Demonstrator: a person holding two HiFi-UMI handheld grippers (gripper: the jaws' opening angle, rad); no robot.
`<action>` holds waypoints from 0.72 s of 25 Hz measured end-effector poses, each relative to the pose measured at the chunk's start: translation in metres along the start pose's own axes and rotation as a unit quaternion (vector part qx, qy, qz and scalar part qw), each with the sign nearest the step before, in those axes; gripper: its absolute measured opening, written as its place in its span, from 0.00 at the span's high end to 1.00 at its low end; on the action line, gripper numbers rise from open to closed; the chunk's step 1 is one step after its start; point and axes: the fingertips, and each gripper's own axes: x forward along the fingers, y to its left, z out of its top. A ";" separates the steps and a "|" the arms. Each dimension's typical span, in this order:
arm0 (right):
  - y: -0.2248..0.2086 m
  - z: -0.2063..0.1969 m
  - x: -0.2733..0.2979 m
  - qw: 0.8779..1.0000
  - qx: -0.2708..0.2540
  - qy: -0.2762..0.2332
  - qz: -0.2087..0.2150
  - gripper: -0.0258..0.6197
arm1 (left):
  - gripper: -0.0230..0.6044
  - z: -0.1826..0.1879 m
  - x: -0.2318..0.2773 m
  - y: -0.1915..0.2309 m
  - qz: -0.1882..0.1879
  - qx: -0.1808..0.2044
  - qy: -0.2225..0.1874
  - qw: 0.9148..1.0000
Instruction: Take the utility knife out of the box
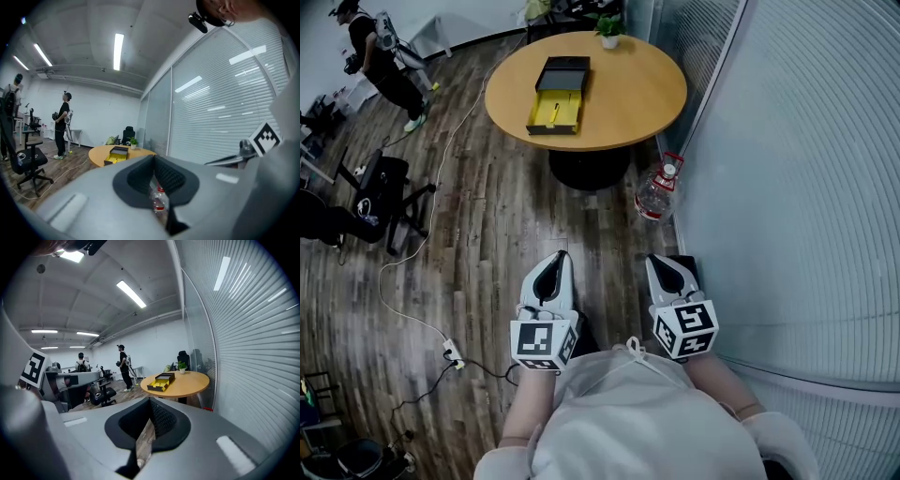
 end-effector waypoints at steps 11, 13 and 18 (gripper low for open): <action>0.005 0.063 0.168 0.999 0.012 0.004 -0.042 0.96 | 0.95 0.031 0.137 0.137 -0.040 -0.006 0.006 0.999; 0.009 0.075 0.204 0.999 0.015 0.005 -0.050 0.96 | 0.95 0.035 0.162 0.170 -0.045 -0.008 0.009 0.999; 0.017 0.101 0.287 0.997 0.022 0.003 -0.068 0.96 | 0.95 0.045 0.219 0.247 -0.051 -0.014 0.015 0.998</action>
